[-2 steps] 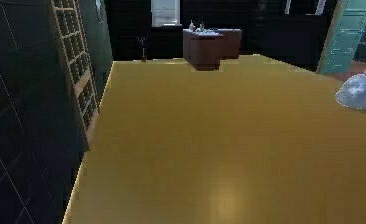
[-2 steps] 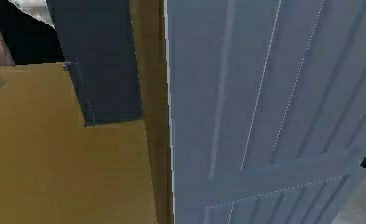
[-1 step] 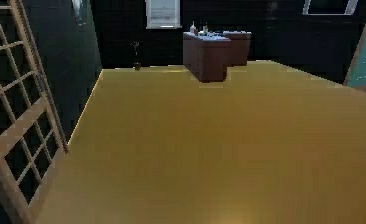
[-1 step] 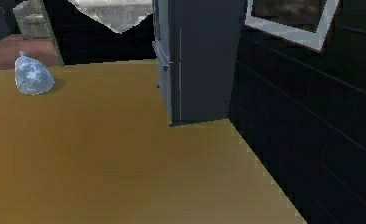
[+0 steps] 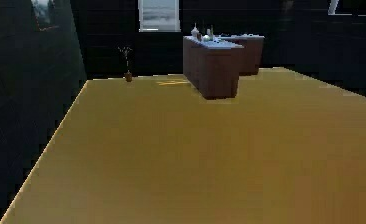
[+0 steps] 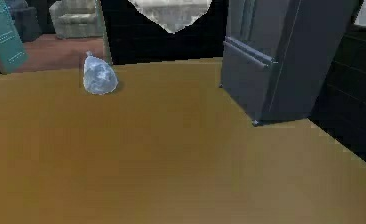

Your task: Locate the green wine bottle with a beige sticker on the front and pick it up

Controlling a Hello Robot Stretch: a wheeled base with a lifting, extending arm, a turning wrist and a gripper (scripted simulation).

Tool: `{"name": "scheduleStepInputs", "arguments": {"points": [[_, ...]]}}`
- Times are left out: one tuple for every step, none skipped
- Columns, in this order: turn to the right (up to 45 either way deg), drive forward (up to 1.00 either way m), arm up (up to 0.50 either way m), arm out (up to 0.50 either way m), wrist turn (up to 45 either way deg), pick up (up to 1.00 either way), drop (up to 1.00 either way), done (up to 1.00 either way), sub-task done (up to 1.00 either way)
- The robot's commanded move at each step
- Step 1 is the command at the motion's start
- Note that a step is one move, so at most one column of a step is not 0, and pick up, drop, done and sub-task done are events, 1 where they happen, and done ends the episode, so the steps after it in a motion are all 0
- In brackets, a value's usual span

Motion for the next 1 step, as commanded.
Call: {"name": "scheduleStepInputs", "arguments": {"points": [[0.0,1.0,0.0,0.0,0.0,0.0,0.0,0.0,0.0]]}}
